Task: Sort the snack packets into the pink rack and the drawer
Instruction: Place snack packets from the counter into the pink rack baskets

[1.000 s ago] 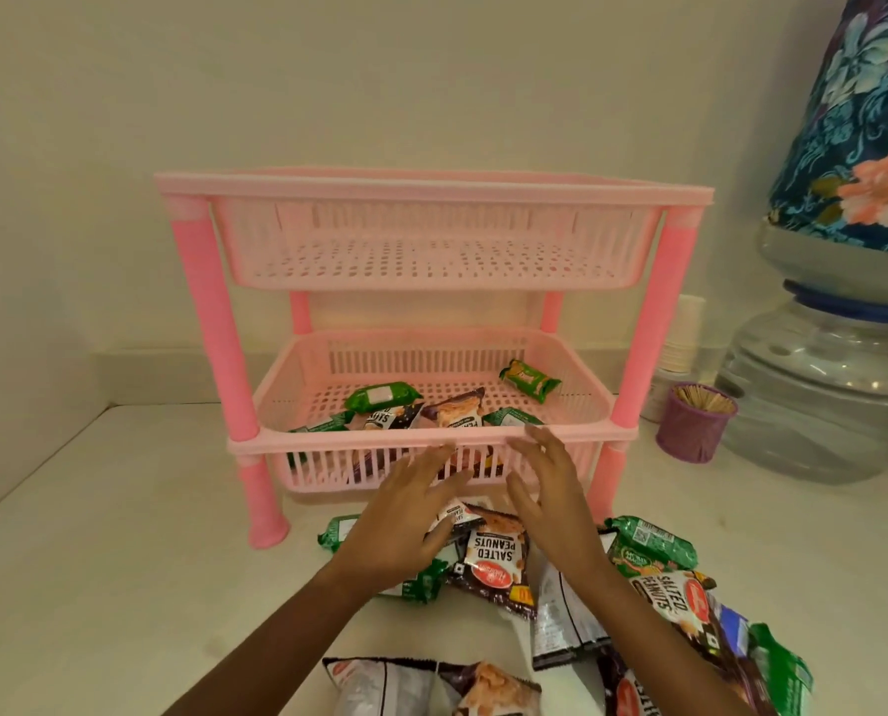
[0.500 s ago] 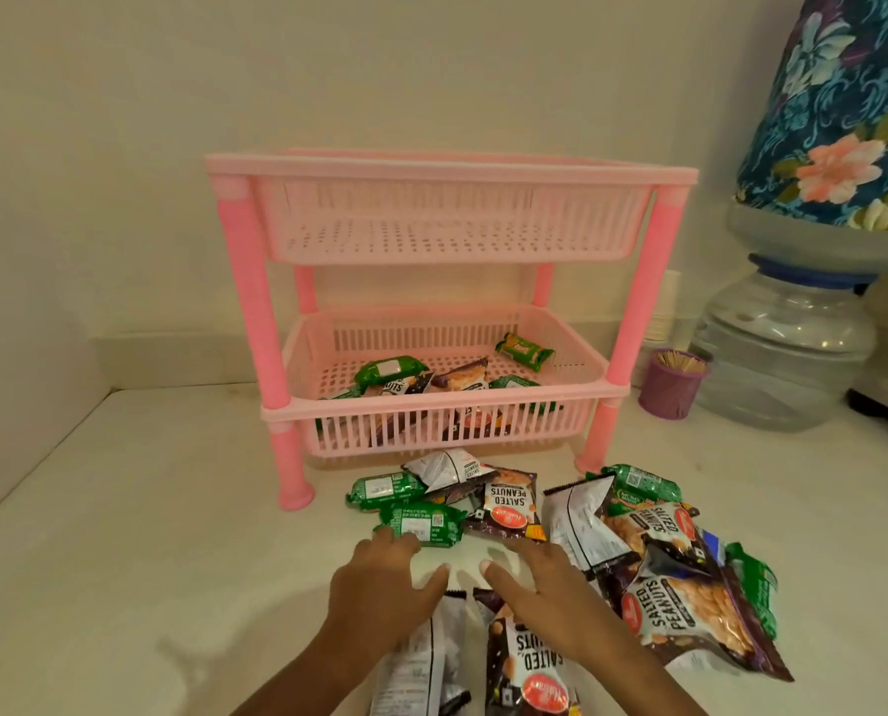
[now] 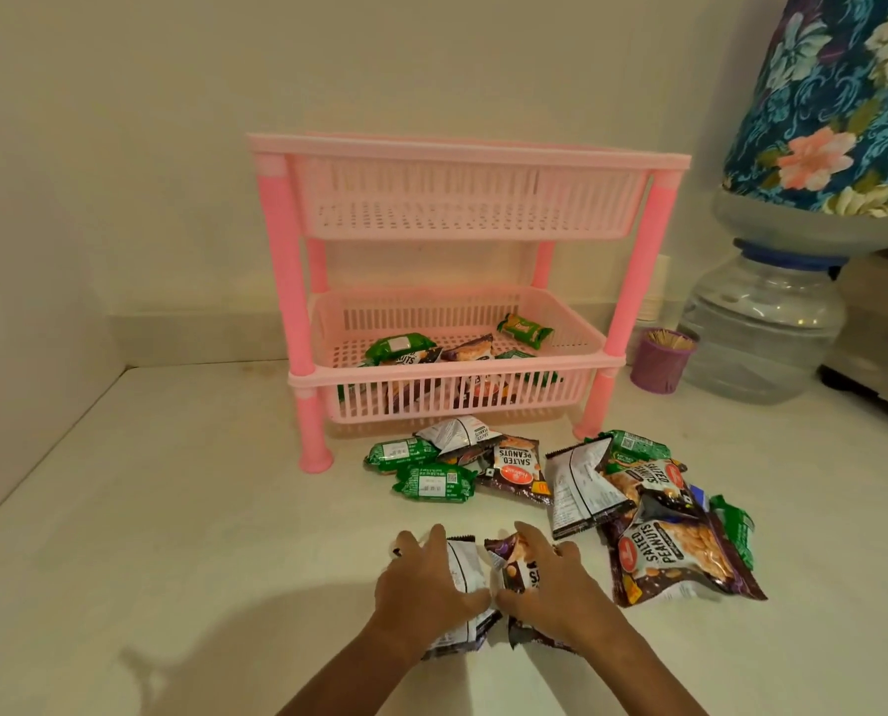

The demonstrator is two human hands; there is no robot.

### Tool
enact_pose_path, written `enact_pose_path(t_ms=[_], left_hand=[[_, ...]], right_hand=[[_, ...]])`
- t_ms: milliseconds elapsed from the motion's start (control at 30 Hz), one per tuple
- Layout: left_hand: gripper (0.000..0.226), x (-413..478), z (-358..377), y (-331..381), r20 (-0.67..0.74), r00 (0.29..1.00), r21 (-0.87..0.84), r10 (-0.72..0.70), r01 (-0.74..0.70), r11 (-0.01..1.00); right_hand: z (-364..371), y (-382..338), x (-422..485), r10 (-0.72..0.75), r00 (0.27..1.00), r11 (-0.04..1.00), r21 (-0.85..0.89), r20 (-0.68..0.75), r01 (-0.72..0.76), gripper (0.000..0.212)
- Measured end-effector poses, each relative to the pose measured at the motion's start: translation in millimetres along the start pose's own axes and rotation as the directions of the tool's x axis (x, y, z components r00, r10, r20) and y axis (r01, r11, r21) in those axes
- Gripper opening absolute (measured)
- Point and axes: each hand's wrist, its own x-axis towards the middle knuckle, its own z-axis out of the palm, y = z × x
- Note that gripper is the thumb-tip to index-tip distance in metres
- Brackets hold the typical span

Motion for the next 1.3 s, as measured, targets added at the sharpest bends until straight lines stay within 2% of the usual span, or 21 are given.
enact_pose_path(t_ms=[167, 333, 567, 800, 900, 1000, 1100, 1200, 1300], left_hand=[[0.075, -0.1, -7.9, 4.1, 0.049, 0.999, -0.093, 0.018, -0.013, 0.996], [0.067, 2.5, -19.8, 3.3, -0.019, 0.999, -0.148, 0.037, -0.040, 0.988], [0.065, 11.4, -52.8, 5.2, -0.221, 0.973, -0.203, 0.071, -0.117, 0.972], [0.062, 43.7, -111.7, 19.2, -0.496, 0.861, -0.265, 0.111, -0.272, 0.925], [0.061, 65.0, -132.3, 25.2, -0.556, 0.828, -0.308, 0.073, -0.286, 0.907], [0.062, 88.4, -146.6, 26.6, -0.559, 0.829, -0.359, 0.020, -0.263, 0.896], [0.061, 111.7, -155.2, 27.4, -0.558, 0.830, -0.386, -0.015, -0.244, 0.889], [0.060, 131.7, -156.8, 28.1, -0.566, 0.824, -0.404, -0.035, -0.240, 0.882], [0.061, 147.0, -155.1, 26.1, -0.582, 0.812, -0.408, -0.043, -0.246, 0.879]], right_hand=[[3.3, 1.3, 0.0, -0.032, 0.998, 0.996, 0.081, -0.059, 0.036, 0.072], [0.5, -2.9, 1.7, -0.086, 0.991, 0.992, 0.089, -0.098, 0.095, 0.066], [-22.9, -19.2, 14.8, -0.205, 0.964, 0.970, 0.097, -0.172, 0.224, 0.067], [-82.4, -48.7, 48.8, -0.290, 0.892, 0.933, 0.103, -0.346, 0.344, 0.069], [-110.8, -63.2, 72.8, -0.306, 0.864, 0.920, 0.108, -0.400, 0.376, 0.070], [-137.0, -78.6, 106.1, -0.326, 0.838, 0.904, 0.116, -0.437, 0.412, 0.069], [-156.3, -96.3, 146.8, -0.318, 0.843, 0.906, 0.123, -0.434, 0.406, 0.064], [-164.9, -113.3, 191.1, -0.254, 0.881, 0.922, 0.174, -0.400, 0.345, 0.062], [-164.5, -129.8, 230.0, -0.231, 0.898, 0.940, 0.153, -0.375, 0.306, 0.061]])
